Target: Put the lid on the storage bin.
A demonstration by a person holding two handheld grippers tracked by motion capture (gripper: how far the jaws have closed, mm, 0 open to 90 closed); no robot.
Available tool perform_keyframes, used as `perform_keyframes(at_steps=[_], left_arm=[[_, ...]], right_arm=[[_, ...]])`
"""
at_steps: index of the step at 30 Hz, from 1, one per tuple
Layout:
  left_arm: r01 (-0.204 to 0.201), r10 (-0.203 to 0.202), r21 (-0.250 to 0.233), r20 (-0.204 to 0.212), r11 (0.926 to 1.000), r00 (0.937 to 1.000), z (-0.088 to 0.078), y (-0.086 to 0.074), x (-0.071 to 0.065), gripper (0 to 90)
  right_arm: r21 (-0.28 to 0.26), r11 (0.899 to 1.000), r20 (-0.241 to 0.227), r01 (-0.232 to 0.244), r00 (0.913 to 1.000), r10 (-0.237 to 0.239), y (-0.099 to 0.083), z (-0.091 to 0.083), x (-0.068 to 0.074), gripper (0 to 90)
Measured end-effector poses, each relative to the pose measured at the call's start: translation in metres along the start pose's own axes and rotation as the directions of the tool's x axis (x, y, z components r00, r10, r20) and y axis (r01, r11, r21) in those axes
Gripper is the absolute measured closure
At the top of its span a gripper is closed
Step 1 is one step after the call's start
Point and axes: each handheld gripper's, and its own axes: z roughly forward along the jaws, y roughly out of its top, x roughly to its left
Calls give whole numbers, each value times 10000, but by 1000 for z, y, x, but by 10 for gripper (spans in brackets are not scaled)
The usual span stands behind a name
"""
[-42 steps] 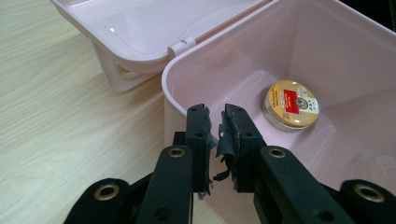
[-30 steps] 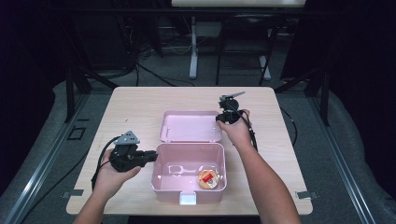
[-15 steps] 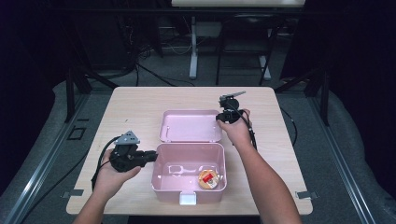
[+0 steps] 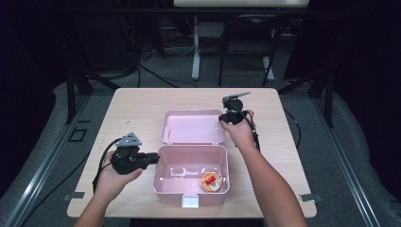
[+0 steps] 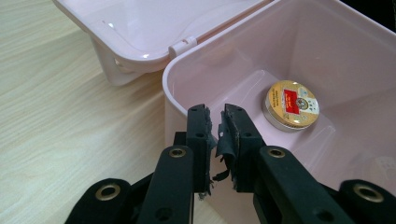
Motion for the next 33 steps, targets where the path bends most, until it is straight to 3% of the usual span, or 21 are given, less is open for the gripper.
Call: perform_keyframes(at_steps=[33], left_arm=[[97,-96,-72,28,9999,9999,0,-1,1,810]], right_arm=[[-945,9955,25,94,10000,-92,5,-26,7,835]])
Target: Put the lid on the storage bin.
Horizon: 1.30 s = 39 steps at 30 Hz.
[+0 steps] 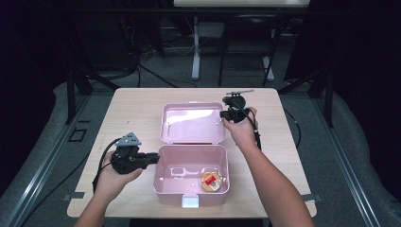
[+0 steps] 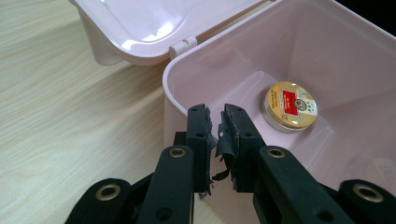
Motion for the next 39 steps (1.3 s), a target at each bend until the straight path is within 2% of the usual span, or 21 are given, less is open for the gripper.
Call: perform_keyframes(at_steps=[22,28,39], left_arm=[[125,-126,-19,-12,9999,9999,0,0,0,811],[160,-160,-22,-17,9999,9999,0,0,0,811],[181,-181,-34,-25,9998,9998,0,0,0,811]], right_arm=[[-713,9969,-99,328,9994,-336,4,-28,6,849],[-979,9934,-49,595,9982,-603,2,-36,9,850],[-1289,9886,-98,774,9968,-793,1,-49,12,854]])
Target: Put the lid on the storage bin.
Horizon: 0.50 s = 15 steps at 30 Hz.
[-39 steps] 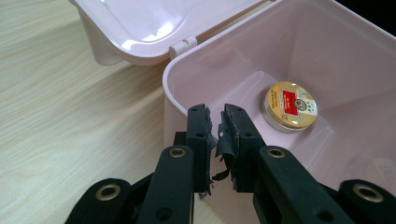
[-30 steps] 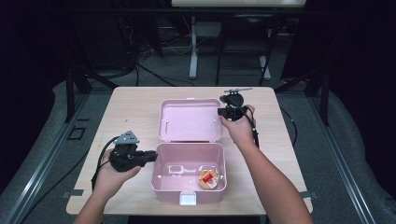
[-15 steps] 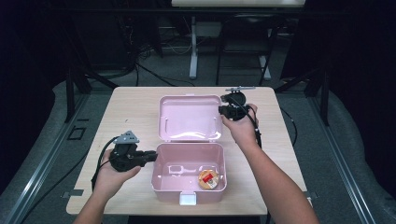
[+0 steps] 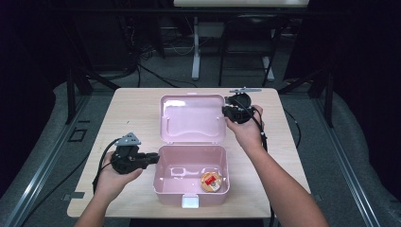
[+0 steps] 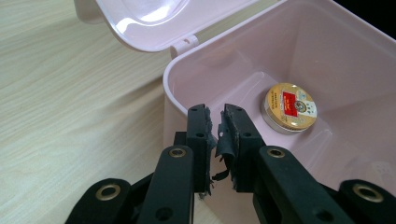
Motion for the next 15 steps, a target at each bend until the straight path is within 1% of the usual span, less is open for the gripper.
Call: perform_keyframes(at_steps=[6,8,9,11,13,15], left_arm=[[53,-53,-14,13,10000,10000,0,0,0,811],[48,-48,-12,11,10000,10000,0,0,0,812],[47,-47,-4,12,10000,10000,0,0,0,811],[62,-62,-9,15,10000,10000,0,0,0,811],[62,-62,50,50,10000,10000,-1,0,0,811],[92,-92,-15,19,10000,10000,0,0,0,811]], right_arm=[[-139,9999,-47,70,10000,-71,0,-7,2,857],[-247,9996,-44,130,9999,-132,-1,-10,3,857],[-444,9987,-23,248,9997,-249,-3,-13,4,857],[-508,9983,-10,297,9996,-298,-3,-15,5,857],[-725,9963,-1,471,9989,-472,-6,-20,7,857],[-778,9958,-27,480,9988,-483,-6,-22,7,858]])
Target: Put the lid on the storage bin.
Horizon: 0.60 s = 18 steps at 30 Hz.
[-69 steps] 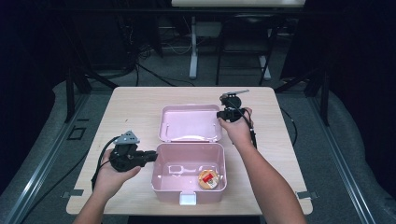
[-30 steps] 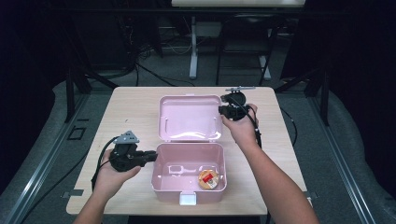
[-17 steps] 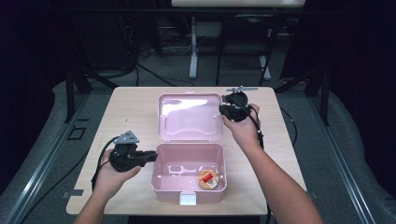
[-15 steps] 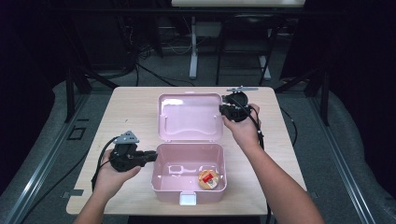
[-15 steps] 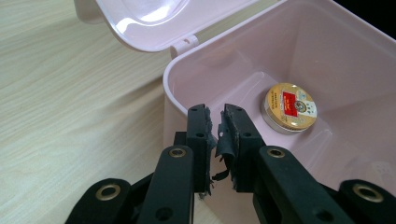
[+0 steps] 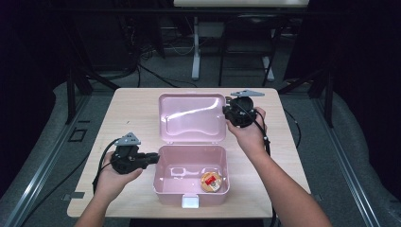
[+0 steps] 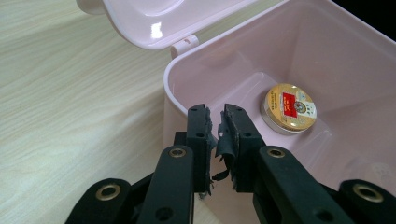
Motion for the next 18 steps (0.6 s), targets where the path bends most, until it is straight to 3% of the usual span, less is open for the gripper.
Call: perform_keyframes(at_steps=[18], left_arm=[[-27,27,70,-9,10000,10000,-1,0,0,811]], right_arm=[[-864,9958,-204,299,9993,-318,-10,-26,7,864]])
